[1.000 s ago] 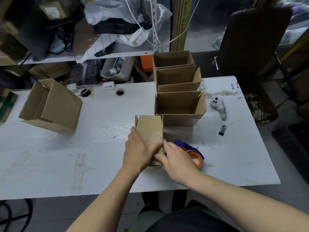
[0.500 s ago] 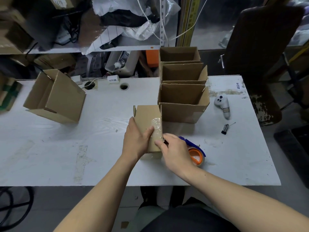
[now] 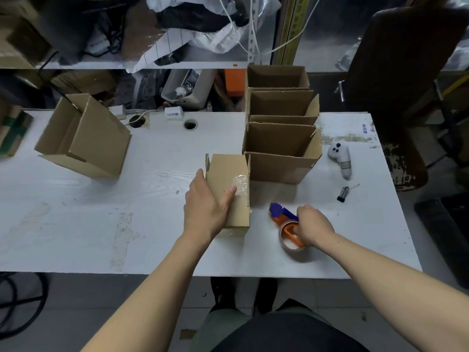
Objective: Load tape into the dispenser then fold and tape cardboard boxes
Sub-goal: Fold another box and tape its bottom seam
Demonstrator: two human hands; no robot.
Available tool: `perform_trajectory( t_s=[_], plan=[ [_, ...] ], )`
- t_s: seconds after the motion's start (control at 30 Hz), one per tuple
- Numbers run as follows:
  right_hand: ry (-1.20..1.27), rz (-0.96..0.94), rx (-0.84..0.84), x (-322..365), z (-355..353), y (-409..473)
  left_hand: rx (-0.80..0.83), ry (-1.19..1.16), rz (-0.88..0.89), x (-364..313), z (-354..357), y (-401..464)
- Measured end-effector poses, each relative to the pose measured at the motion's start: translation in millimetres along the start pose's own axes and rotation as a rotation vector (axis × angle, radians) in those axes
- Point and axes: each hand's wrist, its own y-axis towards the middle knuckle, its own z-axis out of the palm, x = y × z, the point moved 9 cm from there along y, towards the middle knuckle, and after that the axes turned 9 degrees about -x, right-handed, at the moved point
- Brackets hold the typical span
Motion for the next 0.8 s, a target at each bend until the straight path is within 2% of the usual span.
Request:
perform_trajectory(
  t_s=[0.07,0.17,0.27,0.4,0.5,0.67,0.73,0.8],
  plan=[
    [0.220,0.044,-0.009,-2,-8,-3,-0.086,0.023,0.082,-14,-16,-8],
    [0.583,-0.039,-0.047,12,-39,-21,-0.175,-0.076,0.234,-46,-41,-25],
    [0.768,-0.249,-0.172,33,-91,-54,0.015,-0.238,0.122,-64,-36,-36],
    [0.703,-0.567,-0.416,51,-139,-87,0.324,-0.495,-0.134,-80,-14,-53],
    [0.643,-0.686,-0.515,57,-150,-93,0.420,-0.608,-0.265,-82,-8,-58],
    [0.465,-0.806,-0.657,62,-154,-99,0.370,-0.646,-0.256,-76,-7,-55],
    [0.386,-0.845,-0.722,64,-156,-102,0.277,-0.575,-0.182,-75,-12,-52],
    [0.303,-0.864,-0.779,65,-156,-106,0.157,-0.405,-0.067,-77,-19,-50]
  ],
)
